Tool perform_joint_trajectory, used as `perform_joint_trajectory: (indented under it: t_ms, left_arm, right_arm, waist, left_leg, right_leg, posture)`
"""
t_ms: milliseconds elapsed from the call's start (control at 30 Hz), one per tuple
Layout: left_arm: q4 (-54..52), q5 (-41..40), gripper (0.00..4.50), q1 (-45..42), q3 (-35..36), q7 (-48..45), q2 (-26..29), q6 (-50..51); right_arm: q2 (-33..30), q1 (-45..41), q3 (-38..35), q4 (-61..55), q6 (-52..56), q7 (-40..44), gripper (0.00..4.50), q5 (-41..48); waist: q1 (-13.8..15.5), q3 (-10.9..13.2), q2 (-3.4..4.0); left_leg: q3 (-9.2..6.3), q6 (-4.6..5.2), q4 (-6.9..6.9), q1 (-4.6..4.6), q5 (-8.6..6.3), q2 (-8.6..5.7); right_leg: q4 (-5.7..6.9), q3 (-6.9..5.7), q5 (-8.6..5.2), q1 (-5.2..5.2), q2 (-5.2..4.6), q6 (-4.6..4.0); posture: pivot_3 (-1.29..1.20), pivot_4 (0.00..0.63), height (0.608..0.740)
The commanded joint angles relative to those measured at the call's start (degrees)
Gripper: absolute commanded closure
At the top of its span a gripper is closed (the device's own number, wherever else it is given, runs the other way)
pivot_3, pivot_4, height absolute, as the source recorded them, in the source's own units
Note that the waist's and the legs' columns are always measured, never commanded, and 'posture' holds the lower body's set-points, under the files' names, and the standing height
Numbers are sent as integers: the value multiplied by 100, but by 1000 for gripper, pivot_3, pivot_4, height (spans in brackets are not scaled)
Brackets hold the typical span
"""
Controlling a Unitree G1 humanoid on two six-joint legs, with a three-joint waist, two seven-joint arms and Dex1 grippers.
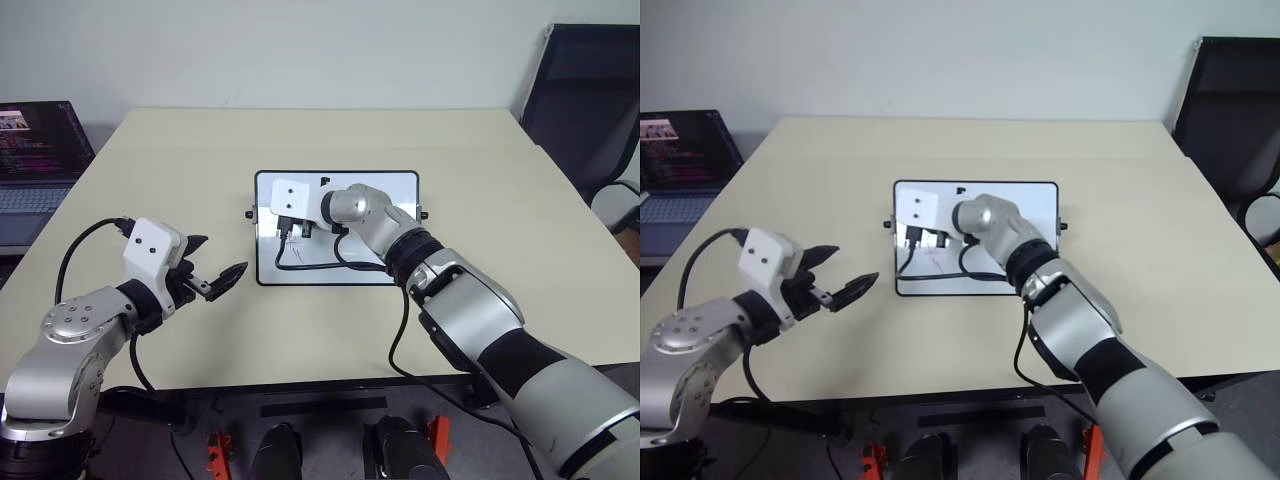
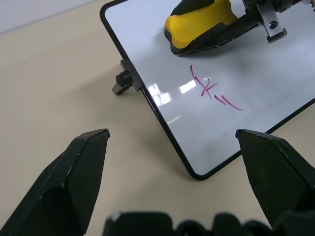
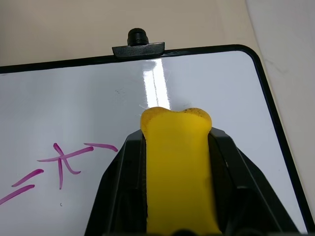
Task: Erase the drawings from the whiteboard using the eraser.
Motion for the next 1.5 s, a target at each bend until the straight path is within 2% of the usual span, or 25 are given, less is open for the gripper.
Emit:
perform_joint_trajectory:
  t_ms: [33,400,533,667,733,833,967,1100,1367,1500]
  left_arm:
    - [-90,4,0,-79,67,-34,39,-114]
    - [-34,11,0,-116,29,-57,46,-126]
    - [14,20,0,-194,-23,-78,43,-129]
    - [25,34,0,-192,-11,-103,35,-136]
    - [22,34,0,-182,4,-105,28,-136]
    - [5,33,0,-141,6,-109,13,-146]
    - [-3,19,0,-126,17,-115,20,-139]
    - [2,7,0,-54,52,-159,47,-136]
    - [-20,42,0,389,23,-588,298,-196]
    - [-144,13,0,601,-22,-720,338,-186]
  right_arm:
    - [-412,220,67,395,302,-4,3252,-215]
    - [-702,375,-299,-49,201,172,3252,88]
    - [-610,419,-735,-578,279,434,3252,606]
    - [-422,976,-1261,-2138,836,1159,3253,1558]
    - [-363,1412,-1366,-3064,1264,1319,3253,1864]
    - [-217,2299,-1417,-4535,1702,1388,3253,2352]
    - [-351,2928,-1197,-5738,2323,1273,3253,2354]
    - [-564,3240,-996,-6365,2686,927,3253,2077]
    - [-826,3623,-194,-6978,2445,724,3253,1551]
    - [-778,3406,77,-6584,2025,452,3253,1226]
  waist:
    - [9,0,0]
    - [40,7,10]
    - [19,14,20]
    - [10,13,15]
    - [9,14,18]
    - [17,14,18]
    - [12,15,19]
    - [11,15,18]
    - [-6,15,16]
    - [2,14,15]
  left_leg:
    - [0,0,0,-1,0,0]
    - [2,-35,1,-5,-22,-4]
    - [6,-32,0,-19,-20,3]
    - [24,13,1,-31,9,4]
    - [28,13,2,-59,11,4]
    - [18,1,-33,-112,2,20]
    - [23,-37,-89,-121,-21,22]
    - [32,-55,-89,-120,-33,21]
    - [39,-54,-81,-100,-30,21]
    - [38,-54,-78,-99,-25,22]
  right_leg:
    - [-1,0,0,0,-1,0]
    - [-37,-1,0,2,-14,0]
    - [-83,-3,3,1,-15,-6]
    - [-79,5,12,-2,-14,9]
    - [-62,7,53,-3,-11,56]
    - [-54,-4,65,-68,12,51]
    - [-61,-5,29,-96,10,39]
    - [-69,-2,16,-94,7,42]
    - [-61,6,13,-85,9,44]
    - [-58,5,12,-83,10,45]
  posture:
    - [0,150,740]
    - [0,150,740]
    - [0,150,740]
    - [0,150,740]
    - [0,150,740]
    - [0,150,740]
    - [0,150,740]
    - [0,150,740]
    - [0,150,740]
    - [0,150,740]
